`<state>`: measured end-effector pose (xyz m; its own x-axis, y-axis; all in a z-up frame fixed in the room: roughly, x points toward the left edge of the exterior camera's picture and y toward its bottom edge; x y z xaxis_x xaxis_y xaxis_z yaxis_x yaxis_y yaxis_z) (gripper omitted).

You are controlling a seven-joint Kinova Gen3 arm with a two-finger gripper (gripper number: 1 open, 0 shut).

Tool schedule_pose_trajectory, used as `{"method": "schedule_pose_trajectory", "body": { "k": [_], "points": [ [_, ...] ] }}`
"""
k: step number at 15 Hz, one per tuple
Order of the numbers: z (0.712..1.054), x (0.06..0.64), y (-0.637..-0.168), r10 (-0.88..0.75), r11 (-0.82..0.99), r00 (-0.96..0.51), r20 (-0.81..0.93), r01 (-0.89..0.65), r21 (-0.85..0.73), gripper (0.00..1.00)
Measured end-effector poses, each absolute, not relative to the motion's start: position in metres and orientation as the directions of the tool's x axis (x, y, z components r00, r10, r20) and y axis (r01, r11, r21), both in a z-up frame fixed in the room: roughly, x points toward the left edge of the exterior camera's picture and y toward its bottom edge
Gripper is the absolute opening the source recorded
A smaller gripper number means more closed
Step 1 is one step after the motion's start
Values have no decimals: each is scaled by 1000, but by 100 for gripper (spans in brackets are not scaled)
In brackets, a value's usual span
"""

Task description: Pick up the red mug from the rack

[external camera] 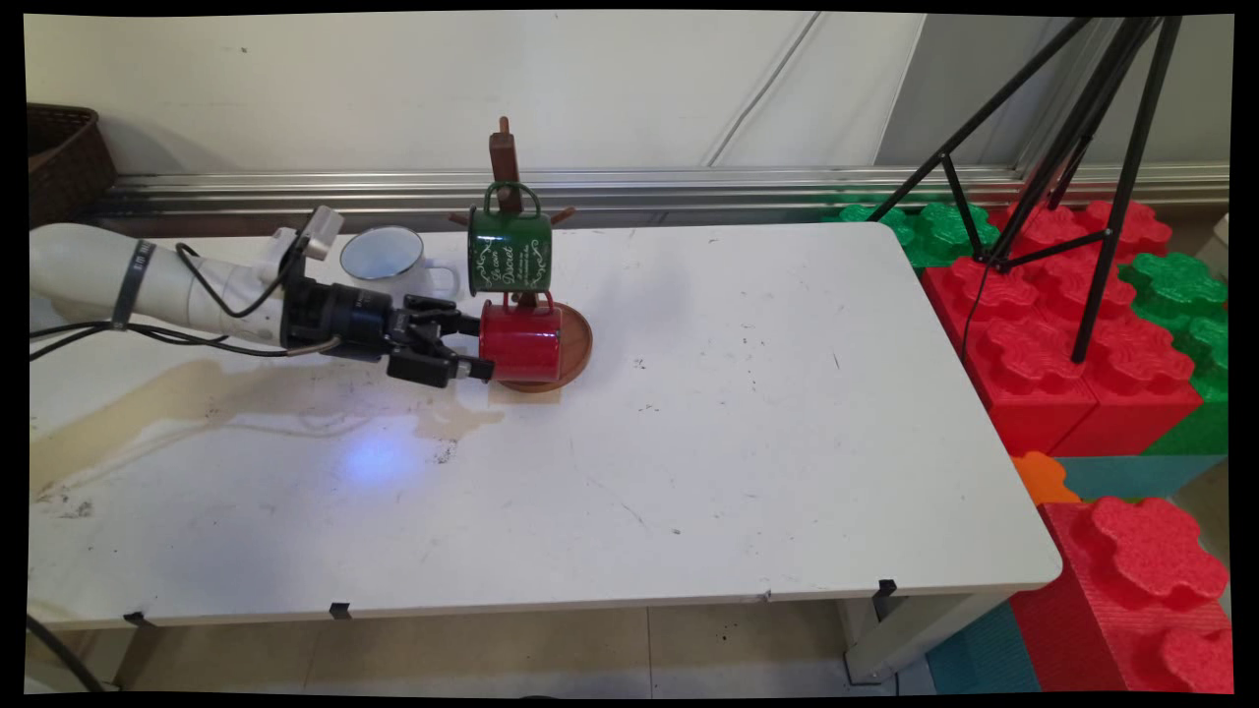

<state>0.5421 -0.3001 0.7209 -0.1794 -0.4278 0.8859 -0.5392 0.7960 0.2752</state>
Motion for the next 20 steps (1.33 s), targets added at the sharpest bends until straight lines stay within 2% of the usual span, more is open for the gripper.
{"method": "schedule_pose_trajectory", "body": {
  "k": [20],
  "points": [
    [696,525,-310,-449,781,-138,883,-541,312,100]
  ]
}}
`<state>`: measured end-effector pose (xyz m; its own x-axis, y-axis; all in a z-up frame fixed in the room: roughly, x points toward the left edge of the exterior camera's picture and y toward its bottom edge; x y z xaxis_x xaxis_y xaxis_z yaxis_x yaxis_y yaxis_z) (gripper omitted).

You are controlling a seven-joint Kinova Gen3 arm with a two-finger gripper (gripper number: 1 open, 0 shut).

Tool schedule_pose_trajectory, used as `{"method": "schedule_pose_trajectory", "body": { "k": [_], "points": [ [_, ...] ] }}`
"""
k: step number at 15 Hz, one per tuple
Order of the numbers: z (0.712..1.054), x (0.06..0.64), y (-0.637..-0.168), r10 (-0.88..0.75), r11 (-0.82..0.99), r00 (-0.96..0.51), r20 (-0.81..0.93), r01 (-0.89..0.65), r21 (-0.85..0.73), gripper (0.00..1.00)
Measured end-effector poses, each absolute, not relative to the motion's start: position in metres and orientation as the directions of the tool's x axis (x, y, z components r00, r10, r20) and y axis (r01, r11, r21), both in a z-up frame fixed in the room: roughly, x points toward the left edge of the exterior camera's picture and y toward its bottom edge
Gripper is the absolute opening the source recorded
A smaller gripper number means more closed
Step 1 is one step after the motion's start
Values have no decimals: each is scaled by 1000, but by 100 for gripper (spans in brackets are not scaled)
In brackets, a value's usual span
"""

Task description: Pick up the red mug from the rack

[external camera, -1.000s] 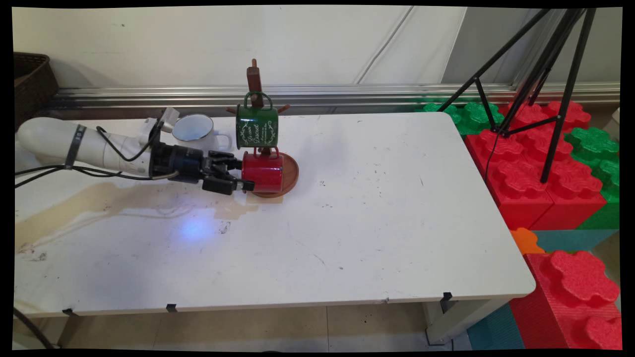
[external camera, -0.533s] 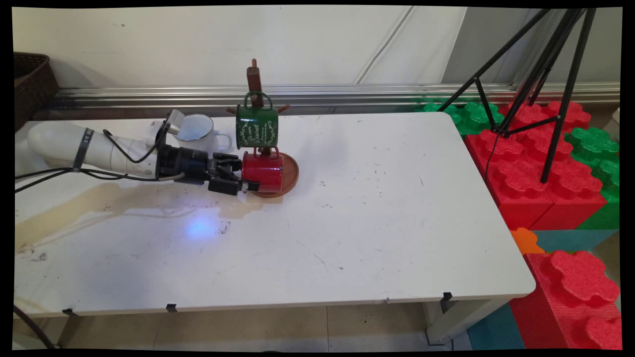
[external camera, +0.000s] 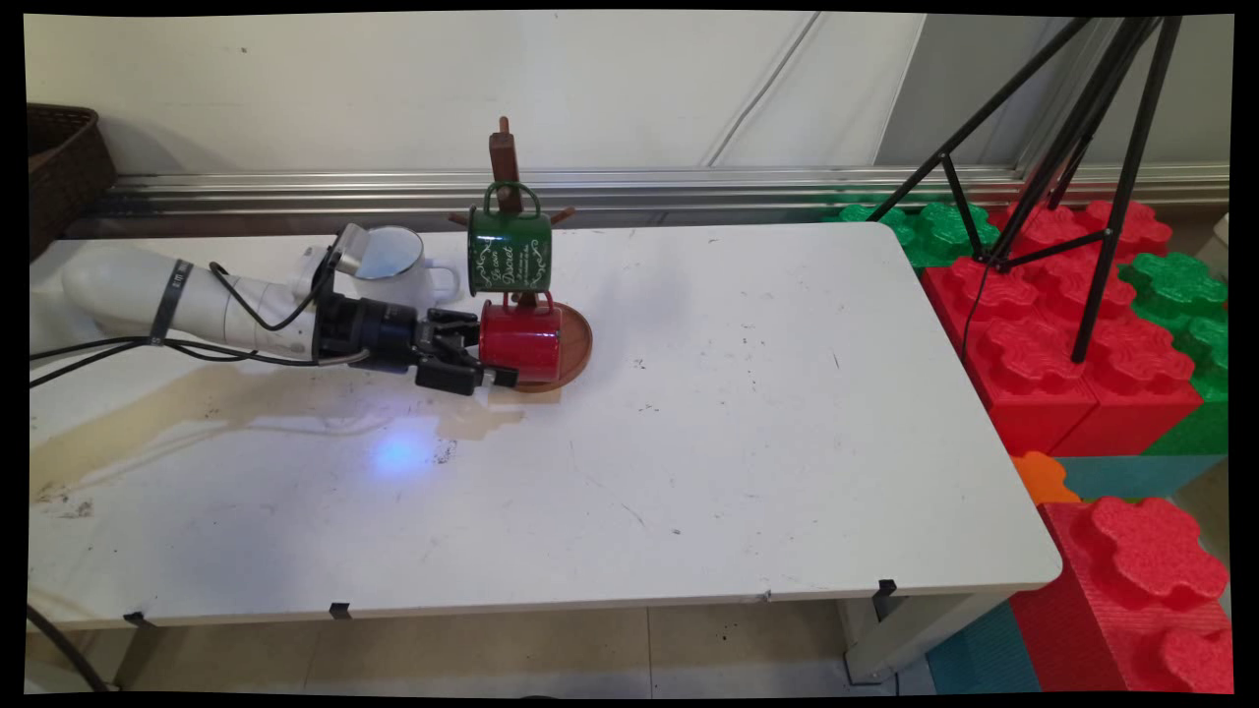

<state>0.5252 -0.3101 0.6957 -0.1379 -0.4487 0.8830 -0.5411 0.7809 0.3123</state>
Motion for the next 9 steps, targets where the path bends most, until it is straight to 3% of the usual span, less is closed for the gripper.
{"method": "schedule_pose_trajectory", "body": {
  "k": [3,4,9],
  "points": [
    [695,524,-310,-443,785,-139,886,-537,309,100],
    [695,523,-310,-440,787,-139,887,-536,307,0],
    [696,521,-309,-432,799,-147,890,-521,301,0]
  ]
}}
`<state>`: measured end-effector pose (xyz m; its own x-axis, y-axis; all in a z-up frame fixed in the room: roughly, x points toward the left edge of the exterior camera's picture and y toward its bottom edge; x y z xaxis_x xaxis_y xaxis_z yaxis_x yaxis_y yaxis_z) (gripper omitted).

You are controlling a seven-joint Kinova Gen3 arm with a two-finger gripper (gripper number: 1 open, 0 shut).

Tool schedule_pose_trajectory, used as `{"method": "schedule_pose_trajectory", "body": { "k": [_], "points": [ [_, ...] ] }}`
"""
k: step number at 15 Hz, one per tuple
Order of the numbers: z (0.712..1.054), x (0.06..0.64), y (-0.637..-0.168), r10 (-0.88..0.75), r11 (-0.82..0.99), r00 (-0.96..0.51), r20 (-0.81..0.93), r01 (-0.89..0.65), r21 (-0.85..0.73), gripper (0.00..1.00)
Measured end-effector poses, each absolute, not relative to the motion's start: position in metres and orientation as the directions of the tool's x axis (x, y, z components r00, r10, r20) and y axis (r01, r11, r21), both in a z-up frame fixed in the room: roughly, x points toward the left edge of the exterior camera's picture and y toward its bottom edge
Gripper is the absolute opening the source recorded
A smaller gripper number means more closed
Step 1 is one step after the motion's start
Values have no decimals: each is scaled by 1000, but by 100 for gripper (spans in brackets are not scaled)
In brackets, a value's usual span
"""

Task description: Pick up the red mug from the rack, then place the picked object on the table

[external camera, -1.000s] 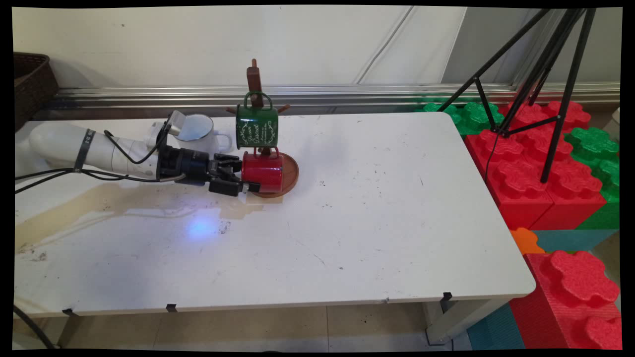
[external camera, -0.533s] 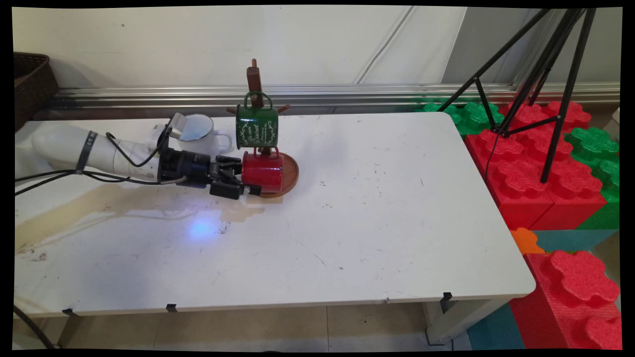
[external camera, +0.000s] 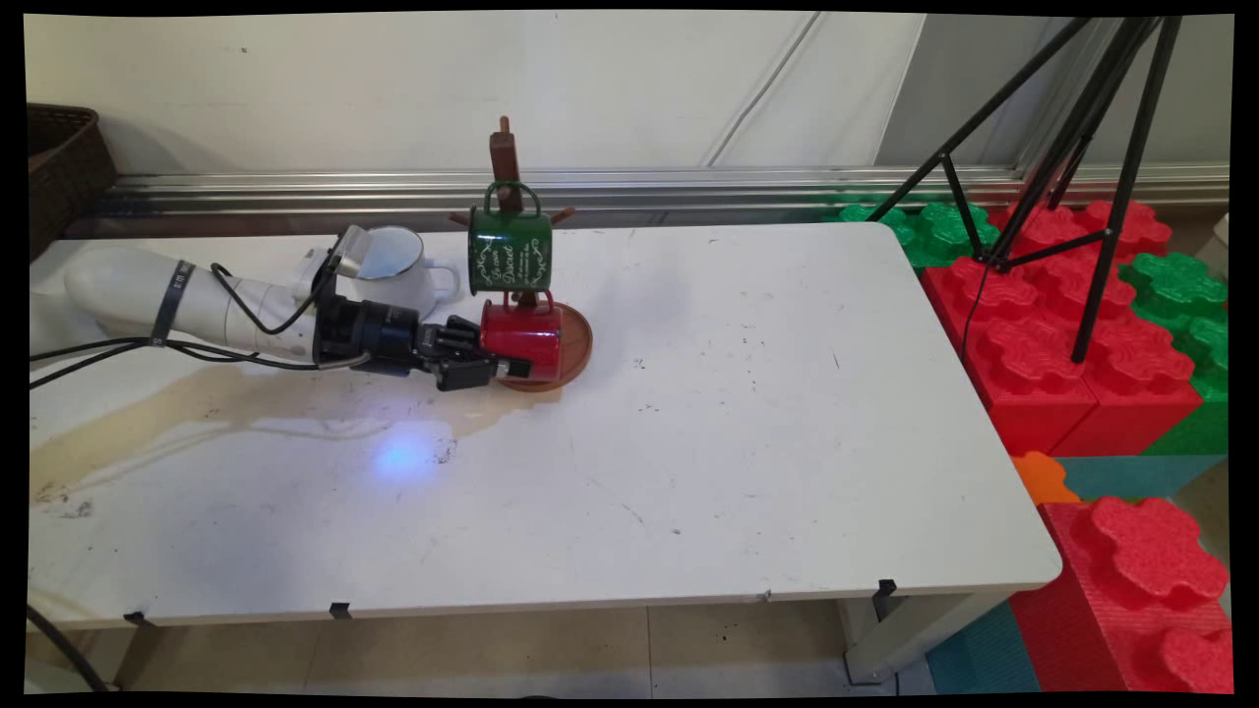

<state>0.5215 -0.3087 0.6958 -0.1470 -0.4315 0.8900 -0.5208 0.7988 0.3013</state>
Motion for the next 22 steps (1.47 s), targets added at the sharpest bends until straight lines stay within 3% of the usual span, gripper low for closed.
{"method": "schedule_pose_trajectory", "body": {
  "k": [22],
  "points": [
    [715,520,-284,-403,846,-156,902,-441,302,0]
  ]
}}
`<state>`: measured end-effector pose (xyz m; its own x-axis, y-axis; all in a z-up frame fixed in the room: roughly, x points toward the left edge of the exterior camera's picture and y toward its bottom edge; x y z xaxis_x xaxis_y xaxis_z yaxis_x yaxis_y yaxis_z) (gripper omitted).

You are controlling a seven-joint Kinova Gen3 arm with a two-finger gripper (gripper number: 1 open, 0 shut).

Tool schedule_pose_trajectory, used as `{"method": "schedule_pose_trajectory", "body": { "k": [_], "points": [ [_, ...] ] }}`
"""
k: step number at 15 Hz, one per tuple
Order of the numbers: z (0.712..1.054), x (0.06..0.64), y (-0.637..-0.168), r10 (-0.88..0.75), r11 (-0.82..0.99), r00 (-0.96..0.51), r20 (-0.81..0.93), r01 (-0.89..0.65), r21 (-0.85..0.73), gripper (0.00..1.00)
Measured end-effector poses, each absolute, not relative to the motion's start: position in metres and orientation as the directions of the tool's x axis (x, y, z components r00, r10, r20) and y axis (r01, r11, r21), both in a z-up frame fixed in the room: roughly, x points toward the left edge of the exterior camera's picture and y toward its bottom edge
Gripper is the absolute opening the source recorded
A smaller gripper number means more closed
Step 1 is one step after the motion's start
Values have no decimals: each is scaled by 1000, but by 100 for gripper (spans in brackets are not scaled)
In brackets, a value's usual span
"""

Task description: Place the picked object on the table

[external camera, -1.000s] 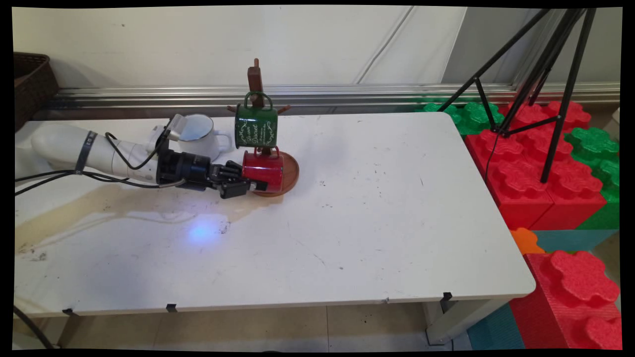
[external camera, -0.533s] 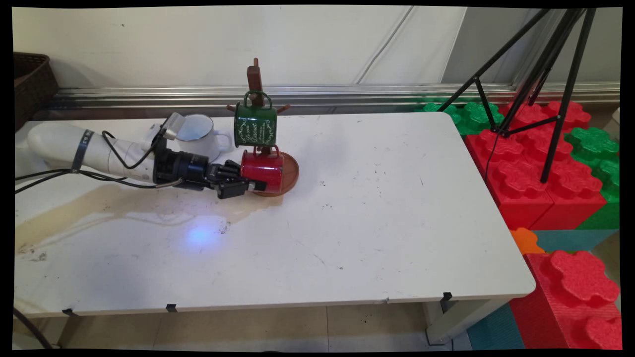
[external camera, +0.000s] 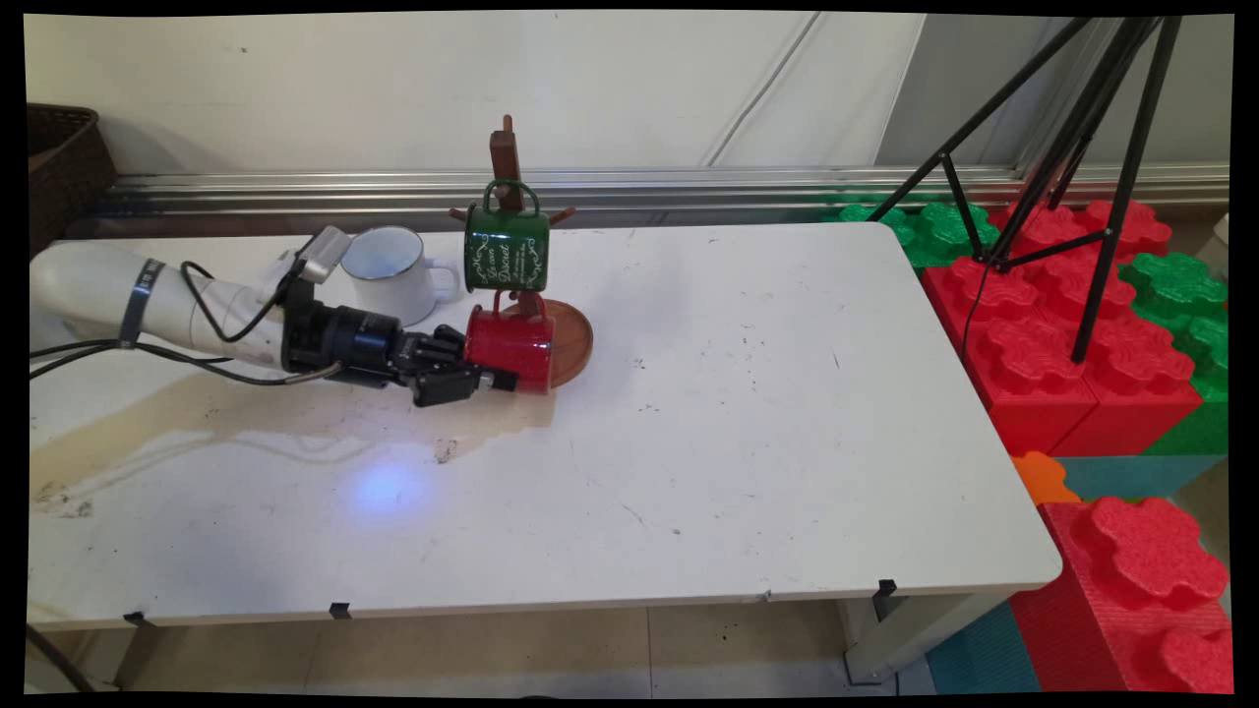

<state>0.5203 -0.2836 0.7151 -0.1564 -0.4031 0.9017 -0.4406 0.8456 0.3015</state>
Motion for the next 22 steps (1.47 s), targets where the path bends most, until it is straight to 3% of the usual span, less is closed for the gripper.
{"method": "schedule_pose_trajectory", "body": {
  "k": [11,22],
  "points": [
    [732,537,-246,-389,874,-207,898,-391,288,0],
    [766,599,-217,-311,897,-327,893,-412,161,0]
  ]
}}
